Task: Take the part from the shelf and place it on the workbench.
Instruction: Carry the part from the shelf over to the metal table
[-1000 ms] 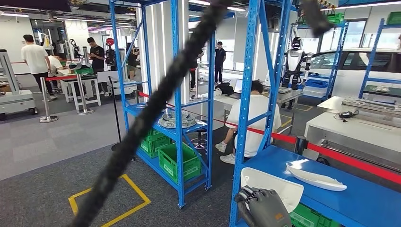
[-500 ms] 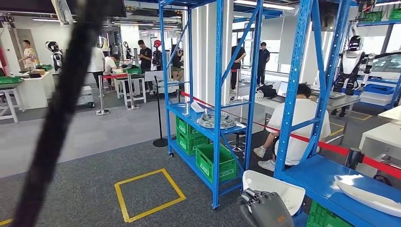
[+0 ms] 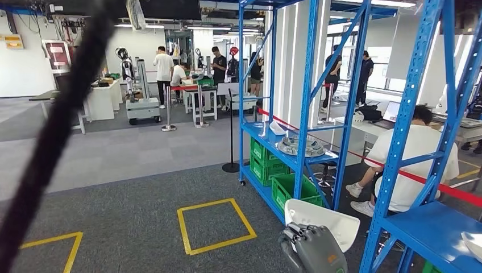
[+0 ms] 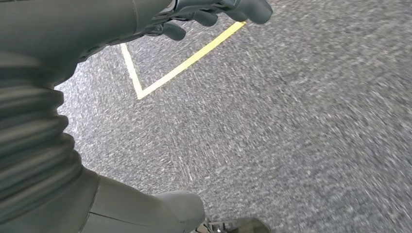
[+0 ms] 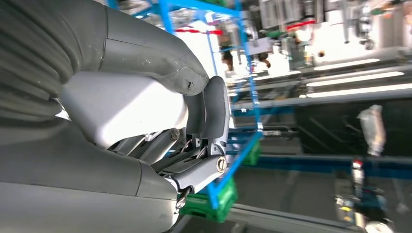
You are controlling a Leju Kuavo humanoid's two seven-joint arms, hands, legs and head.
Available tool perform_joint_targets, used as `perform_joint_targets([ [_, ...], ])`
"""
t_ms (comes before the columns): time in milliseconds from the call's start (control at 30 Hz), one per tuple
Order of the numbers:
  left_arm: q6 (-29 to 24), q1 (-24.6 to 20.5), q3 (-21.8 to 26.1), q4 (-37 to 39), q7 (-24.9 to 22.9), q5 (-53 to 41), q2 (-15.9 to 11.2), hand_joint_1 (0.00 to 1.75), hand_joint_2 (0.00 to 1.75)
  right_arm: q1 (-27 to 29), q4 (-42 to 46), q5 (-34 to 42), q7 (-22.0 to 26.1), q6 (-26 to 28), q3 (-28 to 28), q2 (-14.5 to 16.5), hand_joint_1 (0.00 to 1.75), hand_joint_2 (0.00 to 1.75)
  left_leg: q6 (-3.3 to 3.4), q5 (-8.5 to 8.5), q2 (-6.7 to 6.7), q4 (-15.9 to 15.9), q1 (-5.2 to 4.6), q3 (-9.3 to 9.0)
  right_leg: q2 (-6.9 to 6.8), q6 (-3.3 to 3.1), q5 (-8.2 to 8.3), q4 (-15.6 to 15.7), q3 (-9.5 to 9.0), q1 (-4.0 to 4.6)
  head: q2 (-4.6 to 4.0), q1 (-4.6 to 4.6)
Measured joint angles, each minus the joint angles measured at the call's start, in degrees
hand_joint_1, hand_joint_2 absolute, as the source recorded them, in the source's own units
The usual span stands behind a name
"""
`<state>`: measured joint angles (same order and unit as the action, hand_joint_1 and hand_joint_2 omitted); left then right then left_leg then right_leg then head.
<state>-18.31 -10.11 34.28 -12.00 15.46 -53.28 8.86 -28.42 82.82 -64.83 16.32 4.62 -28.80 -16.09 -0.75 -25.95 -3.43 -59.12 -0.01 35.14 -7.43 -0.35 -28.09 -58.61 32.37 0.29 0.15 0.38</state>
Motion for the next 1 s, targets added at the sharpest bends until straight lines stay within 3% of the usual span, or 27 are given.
perform_joint_targets([
  [33,0.0,0.1,0.0,0.0,0.0,0.0,0.0,0.00,1.75,0.0,0.0,0.0,0.0,0.1,-0.1,0.1,1.75,1.75,0.38,0.16,0.72,0.1,0.05,0.07,-0.12,0.36,-0.10,0.0,-0.07,-0.10,0.01,0.03],
  [100,0.0,0.1,0.0,0.0,0.1,0.1,-0.1,0.00,1.75,0.0,0.0,0.0,-0.2,0.4,-0.1,0.3,1.75,1.75,1.10,0.59,2.08,0.5,0.29,0.09,2.38,1.03,-1.54,-1.8,0.51,-0.47,0.01,0.04],
  [167,0.0,0.0,0.0,0.0,0.1,0.2,0.0,0.00,1.75,0.3,-0.1,0.0,-0.4,0.6,-0.1,0.2,1.75,1.75,1.54,0.87,3.45,0.6,0.42,0.16,6.06,1.44,-4.94,-7.9,3.28,-0.76,0.01,0.15],
  [233,0.0,0.0,0.0,0.0,0.2,0.4,0.0,0.00,1.75,0.8,-0.2,0.0,-0.4,0.7,-0.2,0.2,1.75,1.75,1.68,0.97,5.01,0.6,0.37,0.32,7.18,1.54,-7.63,-15.1,6.91,-0.77,0.00,0.25],
  [267,0.0,0.1,0.0,0.0,0.2,0.4,0.0,0.00,1.75,1.0,-0.3,0.0,-0.4,0.7,-0.2,0.2,1.75,1.75,1.68,1.00,5.86,0.5,0.34,0.40,7.31,1.47,-7.50,-16.5,7.70,-0.77,0.00,0.27],
  [300,0.0,0.2,0.0,0.0,0.3,0.5,0.0,0.00,1.75,1.2,-0.3,-0.1,-0.4,0.7,-0.2,0.2,1.75,1.75,1.65,1.04,6.71,0.3,0.33,0.47,7.43,1.34,-6.25,-15.4,7.33,-0.77,0.00,0.30],
  [333,0.0,0.2,0.0,0.0,0.3,0.5,0.0,0.00,1.75,1.2,-0.3,-0.1,-0.4,0.7,-0.1,0.2,1.75,1.75,1.58,1.08,7.56,0.2,0.34,0.50,7.82,1.16,-4.19,-12.2,5.81,-0.80,0.00,0.32],
  [400,0.0,0.2,0.0,0.0,0.4,0.6,0.1,0.00,1.75,1.0,-0.3,-0.2,-0.4,0.7,-0.1,0.2,1.75,1.75,1.25,1.23,9.03,0.0,0.38,0.64,10.04,0.77,-0.85,-4.1,2.04,-0.84,0.00,0.33],
  [467,0.0,0.2,0.0,0.0,0.5,0.6,0.2,0.00,1.75,0.9,-0.3,-0.2,-0.4,0.7,-0.1,0.1,1.75,1.75,0.57,1.55,10.22,0.1,0.49,1.03,11.34,0.55,0.06,-0.5,0.48,-0.67,0.01,0.33],
  [533,0.0,0.3,0.0,0.0,0.5,0.6,0.2,0.00,1.75,0.7,-0.3,-0.3,-0.4,0.7,-0.1,0.2,1.75,1.75,-0.30,2.00,11.41,0.4,0.62,1.47,10.23,0.13,0.41,-0.1,0.45,-0.56,0.01,0.28],
  [567,0.0,0.5,0.0,0.0,0.5,0.6,0.2,0.00,1.75,0.6,-0.3,-0.3,-0.4,0.7,-0.1,0.2,1.75,1.75,-0.59,1.94,11.17,0.3,0.59,1.74,9.57,-0.25,0.67,0.3,0.35,-0.61,0.00,0.26],
  [633,0.0,0.5,0.0,0.0,0.5,0.6,0.2,0.00,1.75,0.4,-0.2,-0.3,-0.4,0.7,-0.1,0.3,1.75,1.75,-0.99,-0.12,8.32,-2.8,0.37,3.37,8.09,-1.05,1.14,1.0,0.14,-0.77,0.00,0.09],
  [700,0.0,0.4,0.0,0.0,0.5,0.6,0.2,0.00,1.75,0.4,-0.2,-0.3,-0.4,0.7,-0.1,0.3,1.75,1.75,-1.31,-4.17,4.91,-10.2,0.34,6.66,6.53,-1.43,1.19,1.1,0.16,-0.54,0.00,-0.05],
  [767,0.0,0.5,0.0,0.1,0.5,0.6,0.2,0.00,1.75,0.5,-0.2,-0.3,-0.4,0.7,-0.1,0.3,1.75,1.75,-1.65,-6.16,4.00,-15.7,0.53,8.91,4.86,-1.49,1.13,1.0,0.24,-0.42,0.00,-0.07],
  [800,0.0,0.5,0.0,0.1,0.5,0.6,0.2,0.00,1.75,0.5,-0.2,-0.3,-0.4,0.6,-0.1,0.3,1.75,1.75,-1.77,-5.56,3.79,-15.4,0.61,8.43,4.08,-1.46,1.10,1.0,0.25,-0.41,0.00,-0.07],
  [833,0.0,0.5,0.0,0.1,0.5,0.6,0.2,0.00,1.75,0.5,-0.2,-0.3,-0.4,0.6,-0.2,0.3,1.75,1.75,-1.84,-4.06,3.35,-12.5,0.68,6.71,3.32,-1.36,1.03,0.9,0.22,-0.43,0.00,-0.08],
  [900,0.0,0.5,0.0,0.0,0.5,0.6,0.2,0.00,1.75,0.4,-0.2,-0.3,-0.4,0.6,-0.1,0.3,1.75,1.75,-1.68,-1.08,0.80,-4.3,0.64,1.87,1.95,-0.90,0.72,0.6,0.16,-0.29,0.00,-0.08],
  [933,0.0,0.4,0.0,0.0,0.5,0.6,0.2,0.00,1.75,0.4,-0.2,-0.3,-0.4,0.7,-0.1,0.3,1.75,1.75,-1.34,-0.31,-0.22,-1.4,0.54,0.29,1.37,-0.60,0.55,0.4,0.14,-0.15,0.00,-0.03],
  [967,0.0,0.4,0.0,0.0,0.5,0.6,0.2,0.00,1.75,0.4,-0.2,-0.3,-0.4,0.7,-0.1,0.3,1.75,1.75,-0.93,-0.09,-0.83,-0.1,0.42,-0.39,0.84,-0.27,0.44,0.3,0.10,0.01,0.00,0.02],
  [1000,0.1,0.4,0.0,0.0,0.5,0.6,0.2,0.00,1.75,0.4,-0.2,-0.3,-0.4,0.7,-0.1,0.4,1.75,1.75,-0.45,-0.10,-0.56,0.0,0.29,-0.30,0.28,0.02,0.37,0.3,0.06,0.11,0.00,0.05],
])
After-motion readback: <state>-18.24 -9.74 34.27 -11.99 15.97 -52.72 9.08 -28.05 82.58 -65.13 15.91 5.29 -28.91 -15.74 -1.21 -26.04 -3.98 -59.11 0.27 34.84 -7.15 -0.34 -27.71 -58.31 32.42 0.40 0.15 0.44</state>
